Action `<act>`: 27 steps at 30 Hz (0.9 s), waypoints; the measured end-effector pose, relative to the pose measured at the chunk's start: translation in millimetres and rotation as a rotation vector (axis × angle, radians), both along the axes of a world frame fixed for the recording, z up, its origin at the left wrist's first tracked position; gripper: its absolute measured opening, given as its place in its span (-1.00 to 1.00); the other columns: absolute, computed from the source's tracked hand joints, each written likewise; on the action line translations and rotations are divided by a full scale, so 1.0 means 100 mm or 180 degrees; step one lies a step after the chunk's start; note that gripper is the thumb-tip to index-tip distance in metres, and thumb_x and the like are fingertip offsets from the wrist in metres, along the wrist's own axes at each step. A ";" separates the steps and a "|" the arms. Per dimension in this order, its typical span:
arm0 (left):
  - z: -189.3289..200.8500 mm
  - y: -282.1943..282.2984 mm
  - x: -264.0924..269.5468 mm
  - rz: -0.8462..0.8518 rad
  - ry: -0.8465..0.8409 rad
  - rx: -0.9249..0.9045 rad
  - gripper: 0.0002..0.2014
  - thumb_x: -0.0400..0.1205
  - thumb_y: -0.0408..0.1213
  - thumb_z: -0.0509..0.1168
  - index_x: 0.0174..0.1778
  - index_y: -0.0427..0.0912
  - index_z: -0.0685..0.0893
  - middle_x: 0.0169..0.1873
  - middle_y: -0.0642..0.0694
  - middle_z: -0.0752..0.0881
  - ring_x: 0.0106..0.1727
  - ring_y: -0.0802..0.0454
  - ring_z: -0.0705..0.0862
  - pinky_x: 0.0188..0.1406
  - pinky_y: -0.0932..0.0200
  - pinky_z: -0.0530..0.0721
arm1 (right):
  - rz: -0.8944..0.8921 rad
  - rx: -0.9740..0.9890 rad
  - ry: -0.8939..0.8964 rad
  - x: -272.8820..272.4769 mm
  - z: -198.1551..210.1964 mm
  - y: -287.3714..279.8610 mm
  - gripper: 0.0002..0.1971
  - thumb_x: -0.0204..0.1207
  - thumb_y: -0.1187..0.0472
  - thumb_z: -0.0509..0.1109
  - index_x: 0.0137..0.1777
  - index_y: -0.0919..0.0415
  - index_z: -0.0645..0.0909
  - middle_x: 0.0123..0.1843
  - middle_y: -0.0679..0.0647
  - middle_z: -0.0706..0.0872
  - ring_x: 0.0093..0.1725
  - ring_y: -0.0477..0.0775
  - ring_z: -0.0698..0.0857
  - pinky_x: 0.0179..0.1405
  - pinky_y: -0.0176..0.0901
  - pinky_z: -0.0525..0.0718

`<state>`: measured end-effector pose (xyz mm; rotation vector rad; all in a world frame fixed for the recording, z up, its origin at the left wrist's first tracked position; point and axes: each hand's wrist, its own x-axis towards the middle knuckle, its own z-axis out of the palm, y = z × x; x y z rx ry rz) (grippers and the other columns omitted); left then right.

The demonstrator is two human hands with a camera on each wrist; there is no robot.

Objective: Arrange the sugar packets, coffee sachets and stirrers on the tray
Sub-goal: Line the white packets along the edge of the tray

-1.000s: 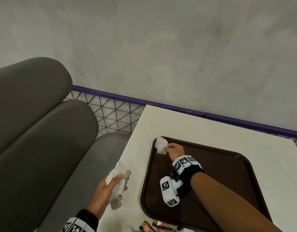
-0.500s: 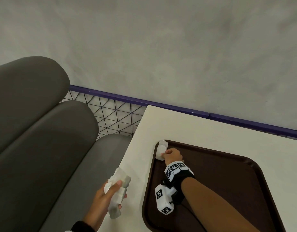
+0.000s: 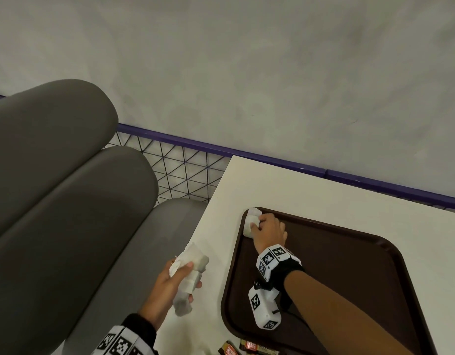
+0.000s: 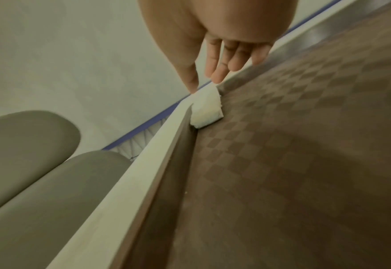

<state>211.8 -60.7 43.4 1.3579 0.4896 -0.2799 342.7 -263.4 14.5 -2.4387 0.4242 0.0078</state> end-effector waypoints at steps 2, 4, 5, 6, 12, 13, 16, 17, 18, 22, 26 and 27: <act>0.05 -0.03 -0.01 -0.0050 -0.0022 0.0008 -0.74 0.65 -0.21 0.25 0.22 -0.18 0.52 -0.22 -0.17 0.78 -0.25 -0.08 0.74 -0.44 0.11 0.63 | 0.0459 0.0283 -0.0176 -0.08 0.07 0.06 -0.87 0.51 0.16 0.31 0.03 0.11 0.58 0.00 0.02 0.65 0.18 0.09 0.51 0.23 -0.04 0.46; 0.10 -0.07 -0.03 -0.0077 -0.0054 -0.0006 -0.76 0.65 -0.22 0.25 0.22 -0.18 0.50 -0.22 -0.20 0.76 -0.26 -0.09 0.73 -0.46 0.13 0.63 | 0.0894 0.0856 -0.0247 -0.21 0.16 0.11 -0.93 0.52 0.21 0.32 -0.10 0.13 0.64 -0.14 -0.01 0.66 0.02 0.03 0.59 0.10 -0.12 0.57; 0.11 -0.08 -0.04 -0.0089 -0.0073 -0.0011 -0.76 0.66 -0.23 0.24 0.21 -0.19 0.50 -0.24 -0.20 0.76 -0.27 -0.09 0.72 -0.47 0.14 0.62 | 0.1100 0.1072 -0.0210 -0.30 0.24 0.14 -0.91 0.53 0.21 0.33 -0.10 0.16 0.66 -0.19 -0.05 0.65 -0.08 -0.06 0.60 -0.01 -0.27 0.56; 0.14 -0.10 -0.04 -0.0120 -0.0096 -0.0012 -0.77 0.66 -0.24 0.24 0.20 -0.20 0.50 -0.27 -0.20 0.76 -0.27 -0.09 0.72 -0.48 0.15 0.60 | 0.1298 0.1243 -0.0145 -0.37 0.30 0.17 -0.88 0.55 0.20 0.33 -0.06 0.21 0.68 -0.22 -0.09 0.62 -0.15 -0.15 0.56 -0.10 -0.37 0.50; 0.23 -0.19 -0.12 -0.0277 -0.0241 0.0028 -0.85 0.67 -0.28 0.22 0.09 -0.25 0.54 -0.37 -0.13 0.77 -0.34 -0.07 0.71 -0.53 0.17 0.58 | 0.1961 0.1893 0.0187 -0.77 0.48 0.31 -0.98 0.49 0.17 0.42 -0.12 0.03 0.65 -0.17 -0.15 0.64 -0.28 -0.38 0.53 -0.13 -0.39 0.45; 0.24 -0.20 -0.14 -0.0281 -0.0244 0.0044 -0.88 0.67 -0.29 0.22 0.07 -0.22 0.55 -0.39 -0.12 0.77 -0.36 -0.05 0.71 -0.54 0.17 0.58 | 0.1969 0.1934 0.0194 -0.81 0.47 0.31 -0.90 0.46 0.19 0.45 -0.19 -0.02 0.60 -0.23 -0.17 0.62 -0.35 -0.40 0.52 -0.17 -0.42 0.44; 0.27 -0.23 -0.18 -0.0325 -0.0239 0.0111 -0.88 0.67 -0.27 0.23 0.08 -0.17 0.56 -0.34 -0.17 0.76 -0.34 -0.06 0.72 -0.53 0.17 0.60 | 0.1887 0.2023 0.0215 -0.86 0.47 0.31 -0.80 0.42 0.26 0.49 -0.26 -0.03 0.54 -0.29 -0.14 0.57 -0.34 -0.29 0.50 -0.20 -0.47 0.45; 0.28 -0.23 -0.20 -0.0351 -0.0248 0.0125 -0.87 0.67 -0.28 0.22 0.09 -0.19 0.56 -0.30 -0.19 0.76 -0.34 -0.07 0.72 -0.53 0.18 0.60 | 0.1838 0.2082 0.0219 -0.87 0.46 0.30 -0.79 0.42 0.28 0.49 -0.27 -0.02 0.55 -0.29 -0.11 0.56 -0.30 -0.25 0.48 -0.19 -0.45 0.46; 0.29 -0.23 -0.21 -0.0374 -0.0263 0.0131 -0.86 0.67 -0.28 0.22 0.11 -0.21 0.56 -0.29 -0.21 0.75 -0.34 -0.06 0.71 -0.54 0.18 0.60 | 0.1774 0.2151 0.0223 -0.87 0.46 0.29 -0.80 0.43 0.29 0.48 -0.27 -0.01 0.56 -0.29 -0.08 0.55 -0.28 -0.19 0.47 -0.19 -0.44 0.47; 0.31 -0.23 -0.23 -0.0392 -0.0307 0.0106 -0.87 0.67 -0.32 0.20 0.10 -0.21 0.56 -0.40 -0.11 0.77 -0.39 -0.01 0.70 -0.56 0.20 0.60 | 0.1628 0.2360 0.0331 -0.88 0.50 0.22 -0.85 0.49 0.32 0.41 -0.19 0.05 0.56 -0.29 -0.03 0.53 -0.29 -0.15 0.49 -0.32 -0.53 0.48; 0.32 -0.25 -0.23 -0.0396 -0.0307 0.0164 -0.89 0.67 -0.29 0.21 0.08 -0.17 0.57 -0.32 -0.17 0.76 -0.37 -0.02 0.71 -0.54 0.20 0.61 | 0.1480 0.2418 0.0323 -0.90 0.50 0.18 -0.85 0.50 0.33 0.39 -0.17 0.05 0.54 -0.28 -0.05 0.52 -0.25 -0.13 0.50 -0.28 -0.49 0.50; 0.32 -0.25 -0.23 -0.0388 -0.0294 0.0181 -0.89 0.67 -0.28 0.21 0.07 -0.17 0.57 -0.29 -0.20 0.74 -0.37 -0.01 0.72 -0.55 0.20 0.62 | 0.1375 0.2421 0.0282 -0.90 0.49 0.17 -0.85 0.49 0.33 0.40 -0.18 0.07 0.54 -0.28 -0.06 0.53 -0.23 -0.13 0.51 -0.23 -0.45 0.50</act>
